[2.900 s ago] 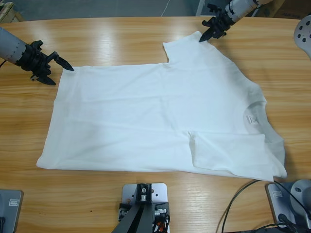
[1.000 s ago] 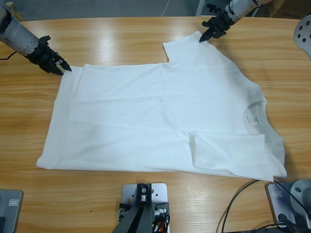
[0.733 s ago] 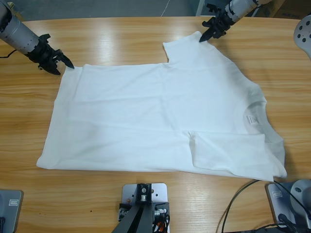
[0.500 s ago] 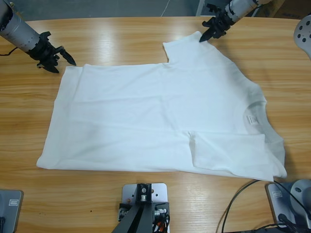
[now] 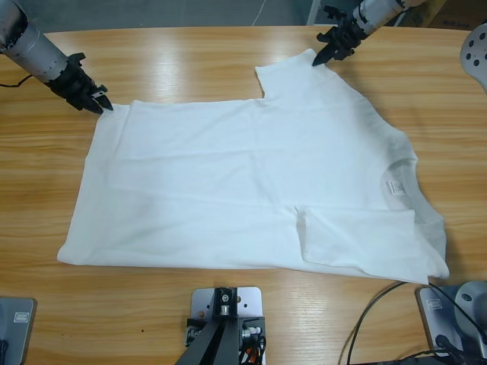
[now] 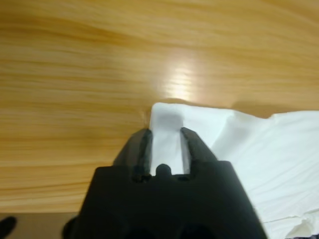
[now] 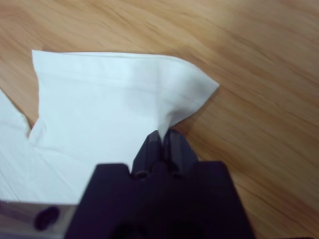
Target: Fold clothes
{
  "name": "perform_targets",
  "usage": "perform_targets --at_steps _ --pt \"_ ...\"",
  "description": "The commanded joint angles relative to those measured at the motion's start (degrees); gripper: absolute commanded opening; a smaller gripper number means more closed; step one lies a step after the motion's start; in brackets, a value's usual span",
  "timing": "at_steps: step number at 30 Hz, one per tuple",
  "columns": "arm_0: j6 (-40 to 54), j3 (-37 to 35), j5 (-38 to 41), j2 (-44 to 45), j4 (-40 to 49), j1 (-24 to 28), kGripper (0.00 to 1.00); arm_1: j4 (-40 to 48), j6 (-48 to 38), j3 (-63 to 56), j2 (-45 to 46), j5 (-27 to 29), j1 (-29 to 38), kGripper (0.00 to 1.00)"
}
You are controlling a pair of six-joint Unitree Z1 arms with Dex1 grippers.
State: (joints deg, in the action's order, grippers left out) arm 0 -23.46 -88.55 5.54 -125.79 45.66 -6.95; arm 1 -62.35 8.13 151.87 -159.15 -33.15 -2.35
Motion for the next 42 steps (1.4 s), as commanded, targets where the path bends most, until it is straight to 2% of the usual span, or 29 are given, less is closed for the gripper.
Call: perform_targets --at_steps 1,11,18,21,29,42 --pt "-1.6 1.0 0.3 -6.3 0.8 -2.1 0.0 -1.2 0.8 15.1 -3.6 -0.7 -0.6 0.0" --pt "-2.1 3.5 0.4 -4.0 -1.3 -1.6 0.0 -2.7 0.8 15.1 -1.3 0.1 -0.6 0.0" --pt "-4.1 4.3 2.8 1.5 -3.2 -0.9 0.0 -12.1 1.0 14.5 4.0 3.5 0.6 0.0" --pt "-4.3 5.4 4.7 3.5 -3.0 -0.2 0.0 -14.9 2.4 13.3 5.6 2.9 2.0 0.0" --pt "-3.8 12.3 6.9 7.9 -3.1 0.7 0.0 -14.6 2.1 10.6 11.0 -1.2 6.4 0.0" --pt "-2.5 18.0 8.2 13.4 -3.1 1.1 0.0 -18.6 0.2 -19.1 25.3 -0.9 6.7 0.0"
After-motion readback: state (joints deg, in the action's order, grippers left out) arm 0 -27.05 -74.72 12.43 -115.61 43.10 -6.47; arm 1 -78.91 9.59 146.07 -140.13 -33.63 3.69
